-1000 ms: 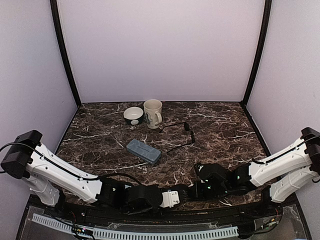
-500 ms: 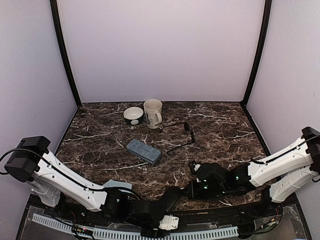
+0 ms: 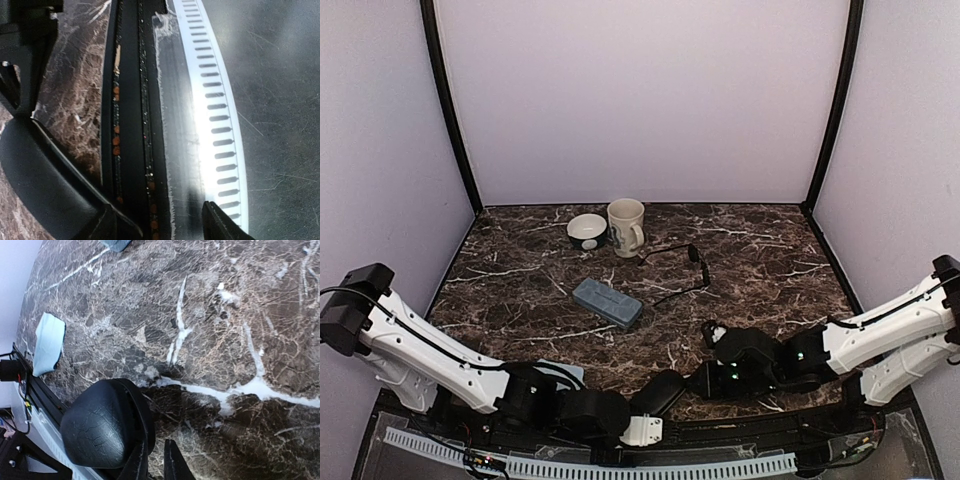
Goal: Organize the sunglasses
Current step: Close the case with sunglasses at the center of the board, then pick up the case with sunglasses from the center of the board.
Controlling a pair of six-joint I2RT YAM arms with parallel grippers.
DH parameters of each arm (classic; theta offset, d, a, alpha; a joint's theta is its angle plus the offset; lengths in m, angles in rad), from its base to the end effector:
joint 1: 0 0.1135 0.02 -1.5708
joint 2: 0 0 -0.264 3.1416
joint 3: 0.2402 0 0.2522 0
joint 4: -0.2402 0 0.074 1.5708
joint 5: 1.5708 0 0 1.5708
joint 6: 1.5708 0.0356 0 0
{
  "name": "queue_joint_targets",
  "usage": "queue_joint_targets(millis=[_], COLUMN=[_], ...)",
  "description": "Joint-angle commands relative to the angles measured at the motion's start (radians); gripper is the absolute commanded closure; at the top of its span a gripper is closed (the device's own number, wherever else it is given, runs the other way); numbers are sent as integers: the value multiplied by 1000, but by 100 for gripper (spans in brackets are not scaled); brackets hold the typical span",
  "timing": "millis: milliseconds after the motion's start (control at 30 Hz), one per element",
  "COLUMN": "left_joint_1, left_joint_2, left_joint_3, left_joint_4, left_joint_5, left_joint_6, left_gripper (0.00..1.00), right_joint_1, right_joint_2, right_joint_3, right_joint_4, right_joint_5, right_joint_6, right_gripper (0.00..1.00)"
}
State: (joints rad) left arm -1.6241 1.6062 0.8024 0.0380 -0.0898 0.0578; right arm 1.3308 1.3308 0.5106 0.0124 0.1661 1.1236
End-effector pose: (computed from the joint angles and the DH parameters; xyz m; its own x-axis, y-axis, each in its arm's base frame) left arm -0.0139 -0.3212 0.1667 0.0945 0.6916 -0.7160 0.9942 -0.0285 0.1037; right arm 0.0636 0.2352 0.1529 -0.9136 0.0079 -0.4066 -0.2476 0.7824 0.5715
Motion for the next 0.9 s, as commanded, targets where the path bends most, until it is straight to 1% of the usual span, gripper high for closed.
queue_joint_targets(millis=[0, 167, 267, 333, 400, 500, 667, 867], left_joint_1=[6, 6, 9, 12, 19, 35, 85, 149], left_joint_2=[-102, -133, -106, -68, -17, 43, 78, 95], left_joint_3=[-13, 4, 35, 79, 125, 191, 208, 209], left_joint_4=[-16, -57, -109, -147, -187, -230, -223, -233], left_joint_5=[-53, -94, -178, -238, -261, -269, -180, -69], left_joint_6=[-32, -59, -104, -163, -215, -296, -383, -394], left_gripper=[37, 29, 20, 10, 3, 1, 1, 1], right_joint_1=[11, 10, 8, 6, 3, -7, -22, -32], right_joint_2=[-54, -71, -65, -60, -52, -40, -33, -42], right_joint_3=[13, 5, -5, -14, -20, -16, -16, -25], right_joint_4=[-51, -77, -82, -67, -54, -46, -39, -32], right_joint_5=[34, 18, 7, -2, -11, -31, -56, -63], right_joint_6=[-10, -13, -7, -6, -8, -20, -34, -38], right_gripper=[83, 78, 77, 77, 77, 76, 75, 76])
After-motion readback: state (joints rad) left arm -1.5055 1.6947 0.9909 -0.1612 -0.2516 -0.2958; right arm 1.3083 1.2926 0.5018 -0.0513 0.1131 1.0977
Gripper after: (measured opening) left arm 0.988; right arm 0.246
